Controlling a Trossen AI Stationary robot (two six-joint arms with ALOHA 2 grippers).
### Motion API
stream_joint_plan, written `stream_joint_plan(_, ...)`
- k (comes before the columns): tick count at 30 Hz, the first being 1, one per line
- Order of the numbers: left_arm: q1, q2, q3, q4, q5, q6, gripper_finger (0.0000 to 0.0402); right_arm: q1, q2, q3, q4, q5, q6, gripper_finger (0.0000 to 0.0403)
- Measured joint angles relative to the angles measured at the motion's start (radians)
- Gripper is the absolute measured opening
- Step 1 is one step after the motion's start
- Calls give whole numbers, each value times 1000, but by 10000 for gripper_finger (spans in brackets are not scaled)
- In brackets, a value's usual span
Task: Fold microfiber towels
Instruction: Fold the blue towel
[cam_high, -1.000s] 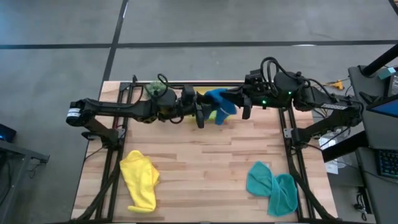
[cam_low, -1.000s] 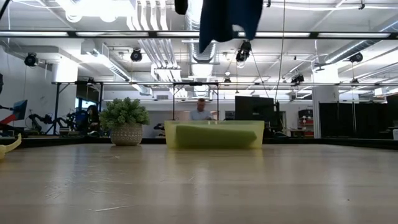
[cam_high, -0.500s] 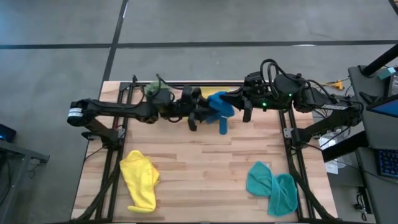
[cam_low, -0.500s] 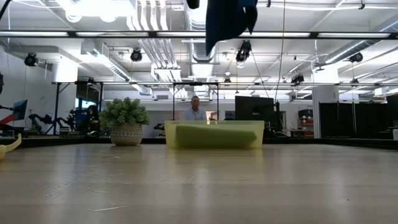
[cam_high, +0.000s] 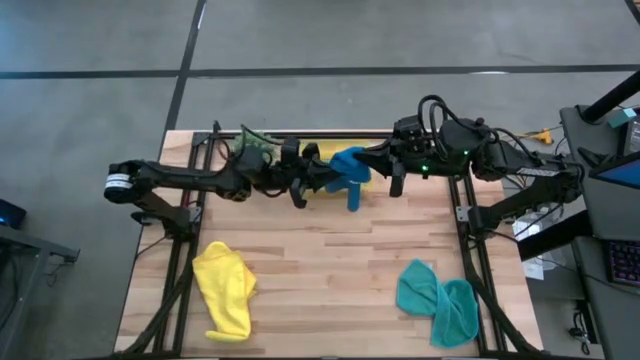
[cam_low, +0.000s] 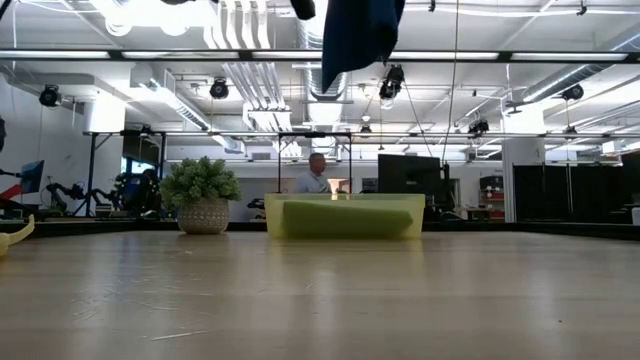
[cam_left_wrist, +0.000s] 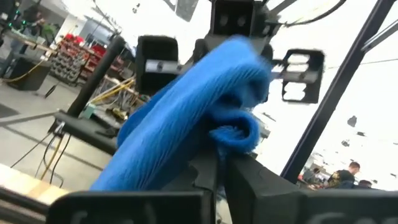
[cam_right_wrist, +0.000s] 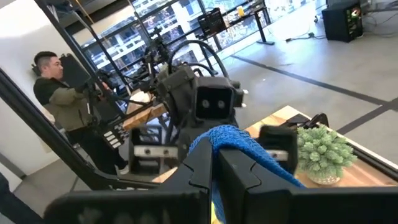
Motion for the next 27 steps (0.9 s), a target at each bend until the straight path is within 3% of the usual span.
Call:
stream_joint_plan(3, 0, -50, 2, -98, 0, 14, 1, 0, 0, 0, -13, 27, -5, 9)
stream_joint_plan(12, -1, -258, 84, -773, 11, 162, 1, 0, 10, -7, -163, 96, -18, 9)
stream_joint_plan(18, -1, -274, 187, -1007, 28, 233, 0, 0, 40, -10, -160, 71, -17, 15)
stream_joint_plan(22, -2, -227, 308, -1203, 102, 270, 0, 0, 63, -5, -157, 39, -20, 51)
stream_joint_plan(27, -2, -130, 536, -1542, 135, 356, 0, 2, 68, -5, -136, -28, -70, 130)
